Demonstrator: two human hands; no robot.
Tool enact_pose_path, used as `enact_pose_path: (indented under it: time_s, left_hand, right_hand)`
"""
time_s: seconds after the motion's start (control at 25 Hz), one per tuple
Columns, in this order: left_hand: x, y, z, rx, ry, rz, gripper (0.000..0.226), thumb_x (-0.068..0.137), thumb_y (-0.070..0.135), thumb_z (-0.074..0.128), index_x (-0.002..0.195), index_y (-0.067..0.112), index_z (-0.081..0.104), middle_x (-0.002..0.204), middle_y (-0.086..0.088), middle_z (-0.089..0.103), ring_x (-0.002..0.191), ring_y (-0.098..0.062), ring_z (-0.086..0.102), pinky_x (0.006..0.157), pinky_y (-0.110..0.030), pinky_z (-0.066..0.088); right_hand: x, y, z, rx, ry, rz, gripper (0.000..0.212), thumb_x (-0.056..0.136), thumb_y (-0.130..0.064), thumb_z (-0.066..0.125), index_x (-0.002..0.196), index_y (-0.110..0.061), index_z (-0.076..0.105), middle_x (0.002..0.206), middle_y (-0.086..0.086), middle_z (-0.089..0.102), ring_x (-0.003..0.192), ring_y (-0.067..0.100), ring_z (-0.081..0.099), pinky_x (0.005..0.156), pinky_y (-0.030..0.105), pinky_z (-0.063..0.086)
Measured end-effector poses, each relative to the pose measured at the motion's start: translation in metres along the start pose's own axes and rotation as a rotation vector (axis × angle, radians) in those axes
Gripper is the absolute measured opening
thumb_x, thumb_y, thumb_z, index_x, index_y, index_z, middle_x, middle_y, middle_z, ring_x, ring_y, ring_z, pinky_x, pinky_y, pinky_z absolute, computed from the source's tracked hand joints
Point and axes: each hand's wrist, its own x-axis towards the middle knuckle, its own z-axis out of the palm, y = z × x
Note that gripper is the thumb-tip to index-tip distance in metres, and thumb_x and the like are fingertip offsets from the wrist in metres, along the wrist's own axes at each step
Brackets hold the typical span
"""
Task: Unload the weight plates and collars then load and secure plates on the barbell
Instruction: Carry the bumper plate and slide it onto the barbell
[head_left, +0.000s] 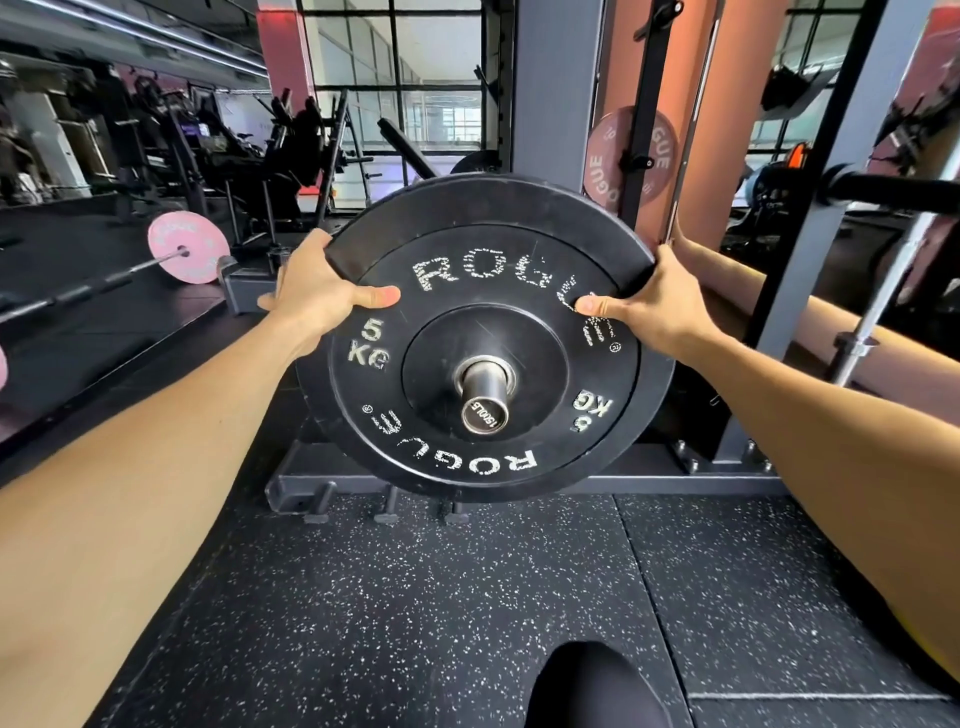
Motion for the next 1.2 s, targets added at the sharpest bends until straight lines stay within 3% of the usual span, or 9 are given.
enact_pose_path:
  time_s: [0.2, 0.4, 0.56, 0.72, 0.84, 0.96, 1.2]
  left_hand:
    - [0.049, -0.016, 0.02, -0.017, -0.012, -0.001, 0.093, 0.012, 0.075, 0.085, 0.092, 0.04, 0.052, 0.098, 0.02, 0.066, 0.113, -0.026, 0.059, 0.105, -0.063, 0.035]
    - [0.099, -0.029, 0.043, 0.023, 0.017, 0.014, 0.074, 0.049, 0.05, 0.094, 0.108, 0.031, 0.053, 0.106, 0.017, 0.065, 0.12, -0.026, 0.052, 0.111, -0.059, 0.017]
    - [0.147, -0.042, 0.063, 0.026, 0.014, 0.002, 0.085, 0.048, 0.054, 0.092, 0.117, 0.027, 0.053, 0.119, 0.009, 0.064, 0.125, -0.029, 0.048, 0.108, -0.055, 0.02]
    - [0.183, -0.051, 0.082, 0.036, -0.006, 0.01, 0.065, 0.054, 0.05, 0.092, 0.1, 0.033, 0.05, 0.11, 0.014, 0.063, 0.124, -0.026, 0.047, 0.107, -0.054, 0.023]
    - [0.212, -0.059, 0.094, 0.006, -0.032, 0.01, 0.075, 0.037, 0.063, 0.09, 0.096, 0.037, 0.052, 0.105, 0.019, 0.065, 0.121, -0.026, 0.052, 0.11, -0.058, 0.027]
    - [0.242, -0.069, 0.106, -0.017, -0.016, 0.008, 0.108, 0.018, 0.078, 0.084, 0.114, 0.039, 0.053, 0.118, 0.014, 0.065, 0.125, -0.028, 0.052, 0.109, -0.059, 0.031]
    - [0.276, -0.076, 0.124, -0.03, -0.02, 0.031, 0.075, 0.023, 0.068, 0.085, 0.085, 0.041, 0.054, 0.096, 0.021, 0.067, 0.114, -0.024, 0.057, 0.107, -0.056, 0.035]
  right_hand:
    - [0.046, 0.012, 0.02, 0.004, -0.018, 0.013, 0.086, 0.052, -0.053, 0.09, 0.114, -0.01, 0.05, 0.111, -0.002, 0.06, 0.102, 0.016, 0.056, 0.083, 0.028, 0.044]
    - [0.099, 0.027, 0.044, -0.015, -0.015, 0.001, 0.079, 0.054, -0.051, 0.09, 0.108, -0.01, 0.049, 0.108, -0.002, 0.059, 0.1, 0.017, 0.056, 0.08, 0.028, 0.042]
    - [0.144, 0.042, 0.066, -0.03, -0.004, -0.004, 0.073, 0.056, -0.047, 0.091, 0.104, -0.014, 0.047, 0.105, -0.004, 0.059, 0.098, 0.015, 0.055, 0.079, 0.027, 0.041]
    - [0.183, 0.057, 0.085, 0.009, 0.015, -0.025, 0.084, 0.051, -0.049, 0.092, 0.115, -0.016, 0.049, 0.115, -0.005, 0.064, 0.106, 0.013, 0.059, 0.09, 0.031, 0.048]
    - [0.209, 0.066, 0.098, -0.012, 0.024, -0.022, 0.083, 0.052, -0.049, 0.091, 0.115, -0.016, 0.048, 0.113, -0.006, 0.061, 0.104, 0.013, 0.056, 0.088, 0.028, 0.044]
    - [0.234, 0.075, 0.11, -0.031, 0.033, -0.014, 0.085, 0.051, -0.051, 0.091, 0.115, -0.014, 0.048, 0.113, -0.004, 0.061, 0.105, 0.017, 0.057, 0.089, 0.031, 0.046]
    - [0.269, 0.09, 0.128, -0.05, 0.053, -0.005, 0.087, 0.051, -0.051, 0.091, 0.117, -0.014, 0.048, 0.119, -0.001, 0.062, 0.108, 0.017, 0.058, 0.091, 0.031, 0.046]
